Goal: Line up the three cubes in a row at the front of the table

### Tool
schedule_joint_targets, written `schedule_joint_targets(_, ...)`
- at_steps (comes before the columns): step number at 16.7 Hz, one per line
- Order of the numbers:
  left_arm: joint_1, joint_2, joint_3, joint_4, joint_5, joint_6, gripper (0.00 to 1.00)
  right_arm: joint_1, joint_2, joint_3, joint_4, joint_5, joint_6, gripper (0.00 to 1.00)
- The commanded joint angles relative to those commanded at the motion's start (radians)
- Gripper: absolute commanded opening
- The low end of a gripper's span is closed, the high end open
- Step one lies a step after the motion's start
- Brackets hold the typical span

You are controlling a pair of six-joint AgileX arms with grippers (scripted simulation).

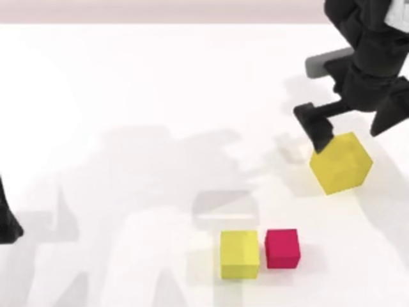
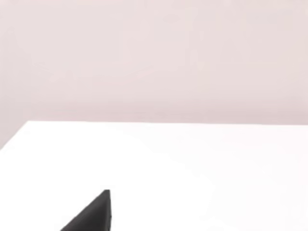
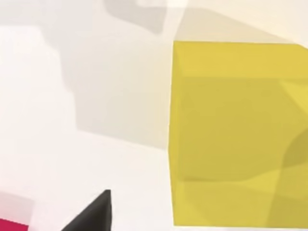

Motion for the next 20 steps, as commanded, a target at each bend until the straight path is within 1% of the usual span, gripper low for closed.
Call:
schedule_joint_targets(6, 0.000, 0.000, 0.000, 0.000, 0.000, 0.000, 1.00, -0.004, 0.001, -0.016, 0.017, 0.000, 0.006, 1.00)
schedule_joint_targets(8, 0.000, 0.000, 0.000, 0.000, 0.000, 0.000, 1.00, -0.005, 0.019, -0.058, 0.075, 0.000, 0.007, 1.00)
schedule_joint_targets(13, 0.000, 0.000, 0.000, 0.000, 0.000, 0.000, 1.00, -0.004, 0.087, -0.191, 0.286, 0.001, 0.009, 1.00)
schedule_joint_targets(15, 0.000, 0.000, 0.000, 0.000, 0.000, 0.000, 1.00, -0.004, 0.100, -0.213, 0.314, 0.001, 0.009, 1.00)
schedule_joint_targets(18, 0.000, 0.000, 0.000, 0.000, 0.000, 0.000, 1.00, -0.004, 0.100, -0.213, 0.315, 0.001, 0.009, 1.00)
schedule_joint_targets(20, 0.000, 0.000, 0.000, 0.000, 0.000, 0.000, 1.00, -0.004, 0.100, -0.213, 0.315, 0.001, 0.009, 0.85)
